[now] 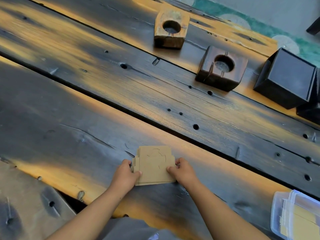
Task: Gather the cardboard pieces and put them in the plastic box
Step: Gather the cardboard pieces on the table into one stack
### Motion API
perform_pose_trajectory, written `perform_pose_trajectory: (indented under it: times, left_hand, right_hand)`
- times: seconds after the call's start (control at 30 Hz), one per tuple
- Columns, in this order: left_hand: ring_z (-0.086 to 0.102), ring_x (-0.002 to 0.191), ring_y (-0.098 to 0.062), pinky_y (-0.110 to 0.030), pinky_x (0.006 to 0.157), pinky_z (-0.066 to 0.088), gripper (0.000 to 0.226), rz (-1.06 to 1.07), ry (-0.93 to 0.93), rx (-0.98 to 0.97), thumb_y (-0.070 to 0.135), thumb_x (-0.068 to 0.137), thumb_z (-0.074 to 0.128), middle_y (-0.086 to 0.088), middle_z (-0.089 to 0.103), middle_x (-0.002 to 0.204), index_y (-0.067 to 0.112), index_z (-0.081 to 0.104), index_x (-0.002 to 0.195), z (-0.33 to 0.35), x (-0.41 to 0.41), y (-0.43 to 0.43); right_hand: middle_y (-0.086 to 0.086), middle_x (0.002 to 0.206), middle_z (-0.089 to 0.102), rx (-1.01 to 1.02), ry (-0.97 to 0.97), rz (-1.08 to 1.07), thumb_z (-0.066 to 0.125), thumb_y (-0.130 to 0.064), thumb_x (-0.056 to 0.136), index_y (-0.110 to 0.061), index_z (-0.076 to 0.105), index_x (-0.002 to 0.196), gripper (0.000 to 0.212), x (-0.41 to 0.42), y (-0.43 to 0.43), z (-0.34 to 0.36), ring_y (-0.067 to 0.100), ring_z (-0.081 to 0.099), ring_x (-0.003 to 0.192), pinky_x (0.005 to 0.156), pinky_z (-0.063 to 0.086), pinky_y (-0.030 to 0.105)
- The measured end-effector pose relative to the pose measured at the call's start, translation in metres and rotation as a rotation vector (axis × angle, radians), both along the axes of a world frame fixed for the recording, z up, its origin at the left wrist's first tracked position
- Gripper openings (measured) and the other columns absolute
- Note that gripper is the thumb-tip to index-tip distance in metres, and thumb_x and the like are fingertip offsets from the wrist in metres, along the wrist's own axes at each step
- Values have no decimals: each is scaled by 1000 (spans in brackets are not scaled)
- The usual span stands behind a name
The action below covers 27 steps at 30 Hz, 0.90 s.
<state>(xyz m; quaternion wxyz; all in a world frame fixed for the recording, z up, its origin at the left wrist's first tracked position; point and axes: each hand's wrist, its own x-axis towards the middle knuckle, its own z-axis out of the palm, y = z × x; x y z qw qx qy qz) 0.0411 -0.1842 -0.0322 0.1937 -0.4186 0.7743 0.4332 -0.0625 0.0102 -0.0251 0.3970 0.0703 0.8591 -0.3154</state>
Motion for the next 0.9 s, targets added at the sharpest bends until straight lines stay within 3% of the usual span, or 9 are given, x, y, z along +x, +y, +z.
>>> perform_pose_trajectory:
  times: [0.13,0.27,0.37,0.47,0.6,0.67,0.9]
  left_hand:
    - [55,70,-9,-24,55,39,40,59,-7,60,31,74,76,4,58,82,33,36,79,1,-3,4]
    - [65,83,-22,-34,72,54,36,96,4,127,25,73,78,-5,65,91,15,52,95,0,-7,8]
    - [70,85,-25,-44,84,58,23,86,-9,194,17,73,78,-10,73,90,9,63,88,0,-7,9]
    - [71,83,-26,-48,85,57,14,112,-13,264,12,73,77,-10,75,85,12,65,79,2,-4,15]
    - [70,90,-28,-47,89,56,23,94,5,316,9,74,76,-13,74,94,8,63,91,5,-3,32]
    - [70,90,-28,-45,88,56,21,69,26,316,7,74,76,-13,73,93,11,60,87,9,-5,46]
    - [66,91,-25,-35,77,52,31,-73,49,331,11,73,77,-11,68,98,14,49,87,26,-11,107]
  right_hand:
    - [0,89,59,47,-10,50,70,-29,83,-17,53,94,23,-2,-2,2,25,61,92,81,50,37]
    - [8,107,65,63,-30,30,71,-27,83,-11,55,107,33,1,-1,4,28,63,102,93,52,46]
    - [8,111,65,77,-37,-10,70,-26,84,-12,53,108,32,7,4,7,26,62,103,94,52,45]
    - [5,112,64,84,-31,2,68,-28,85,-17,53,106,28,14,14,11,22,61,100,91,52,39]
    - [-1,100,59,82,-15,-48,70,-28,83,-20,50,100,27,26,36,21,21,59,96,87,50,38]
    - [0,98,61,79,-22,-107,71,-27,82,-19,52,98,26,33,52,26,21,60,93,86,50,37]
    - [8,106,69,-14,-16,-374,74,-20,80,-6,59,106,33,61,125,43,26,66,101,95,52,48]
